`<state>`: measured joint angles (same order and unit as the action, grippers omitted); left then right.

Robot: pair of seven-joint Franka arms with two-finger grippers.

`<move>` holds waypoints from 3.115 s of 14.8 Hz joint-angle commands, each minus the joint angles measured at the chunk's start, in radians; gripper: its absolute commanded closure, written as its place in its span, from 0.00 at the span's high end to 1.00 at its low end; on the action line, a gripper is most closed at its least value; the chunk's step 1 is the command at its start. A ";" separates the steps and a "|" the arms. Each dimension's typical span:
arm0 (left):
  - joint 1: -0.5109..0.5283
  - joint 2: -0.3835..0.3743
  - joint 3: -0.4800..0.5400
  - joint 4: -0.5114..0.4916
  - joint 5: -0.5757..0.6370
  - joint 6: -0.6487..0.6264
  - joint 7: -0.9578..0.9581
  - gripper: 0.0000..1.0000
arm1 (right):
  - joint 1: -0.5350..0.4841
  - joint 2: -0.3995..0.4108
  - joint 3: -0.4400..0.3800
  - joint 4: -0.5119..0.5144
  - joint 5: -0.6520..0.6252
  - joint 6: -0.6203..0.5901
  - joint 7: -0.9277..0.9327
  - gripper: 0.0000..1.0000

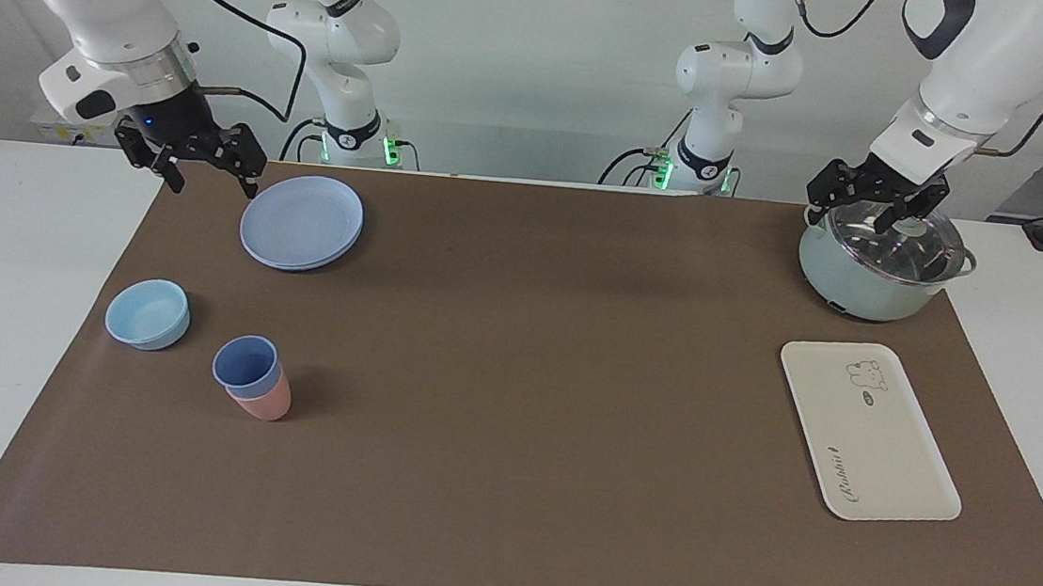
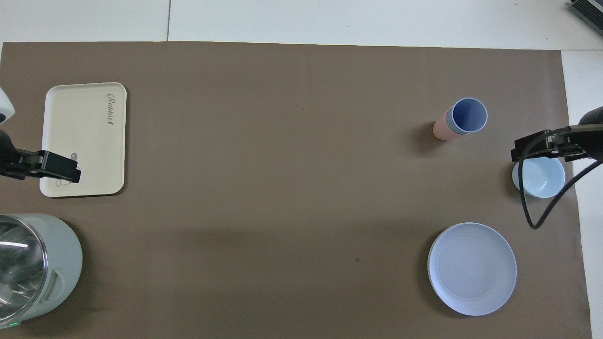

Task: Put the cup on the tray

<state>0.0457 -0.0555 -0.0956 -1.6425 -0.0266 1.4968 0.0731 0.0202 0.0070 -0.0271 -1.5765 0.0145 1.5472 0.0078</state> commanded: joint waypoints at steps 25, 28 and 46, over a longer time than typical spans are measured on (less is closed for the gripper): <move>0.002 -0.027 0.004 -0.031 -0.004 0.016 0.007 1.00 | -0.109 0.583 0.003 0.401 0.065 0.287 0.408 0.97; 0.002 -0.027 0.002 -0.031 -0.004 0.017 0.007 1.00 | -0.149 0.648 0.001 0.412 0.183 0.315 0.431 0.97; 0.002 -0.027 0.004 -0.031 -0.004 0.017 0.007 1.00 | -0.160 0.697 0.004 0.256 0.390 0.269 0.750 0.97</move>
<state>0.0457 -0.0556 -0.0956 -1.6425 -0.0266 1.4968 0.0731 -0.1340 0.7552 -0.0264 -1.2304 0.3581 1.8018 0.7178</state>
